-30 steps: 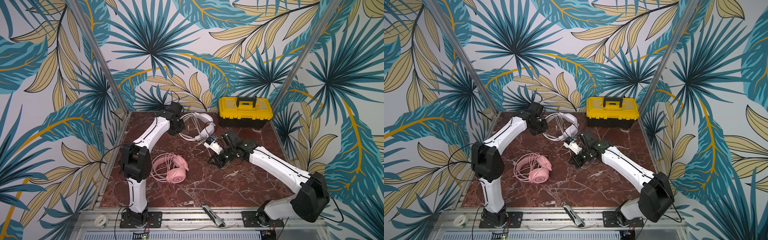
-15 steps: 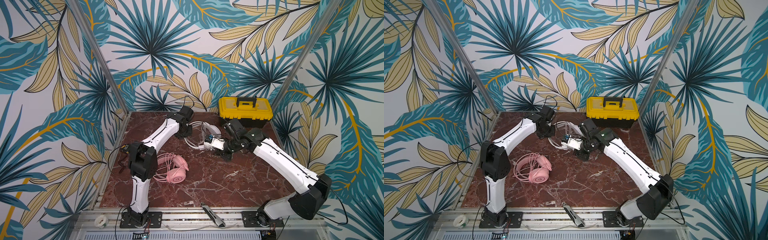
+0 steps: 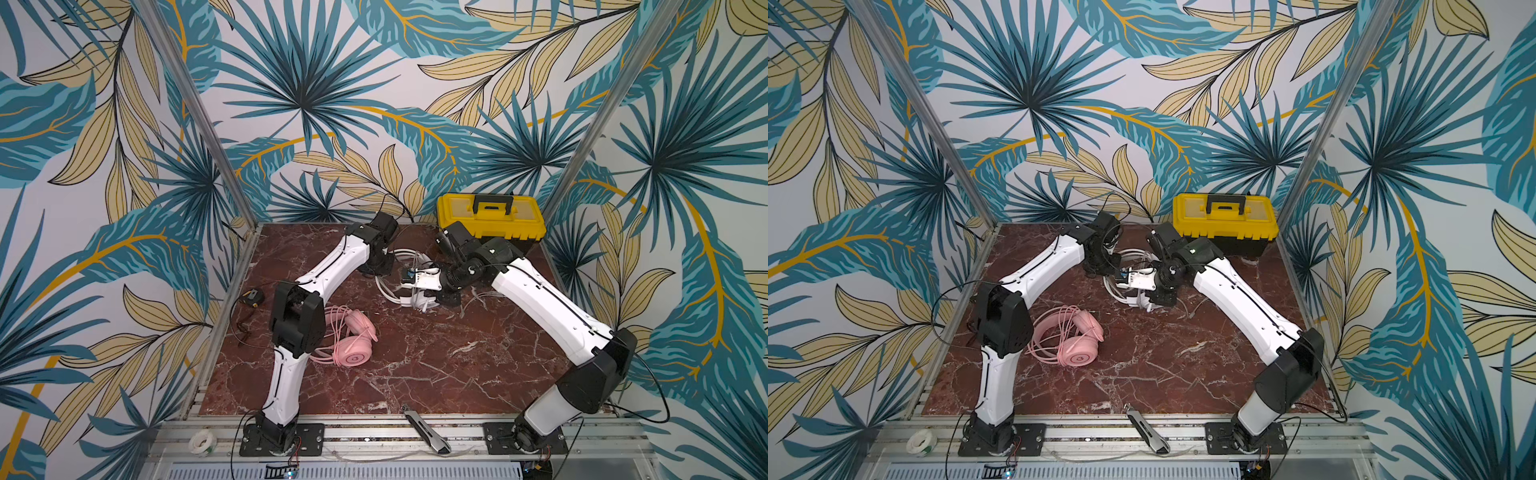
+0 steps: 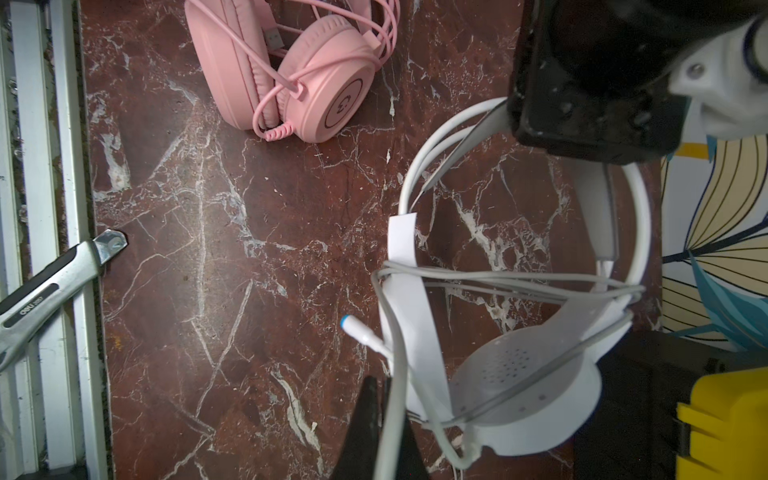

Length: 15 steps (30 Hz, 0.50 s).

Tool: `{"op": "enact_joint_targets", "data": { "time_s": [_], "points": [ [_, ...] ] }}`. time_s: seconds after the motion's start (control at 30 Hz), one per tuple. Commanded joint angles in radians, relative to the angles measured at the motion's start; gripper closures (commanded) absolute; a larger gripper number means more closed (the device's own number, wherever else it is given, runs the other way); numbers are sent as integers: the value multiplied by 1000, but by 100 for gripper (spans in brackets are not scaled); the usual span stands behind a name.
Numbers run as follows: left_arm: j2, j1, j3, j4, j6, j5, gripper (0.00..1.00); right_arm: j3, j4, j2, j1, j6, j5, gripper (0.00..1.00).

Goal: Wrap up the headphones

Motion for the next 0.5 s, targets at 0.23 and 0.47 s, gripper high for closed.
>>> {"op": "enact_joint_targets", "data": {
  "time_s": [0.23,0.47],
  "points": [
    [-32,-32,10,-6,132,74,100,-88,202,4,-15,-149,165,100],
    [-73,-37,-37,-5,179,101,100,-99,297,29,-80,-141,43,100]
  ]
}}
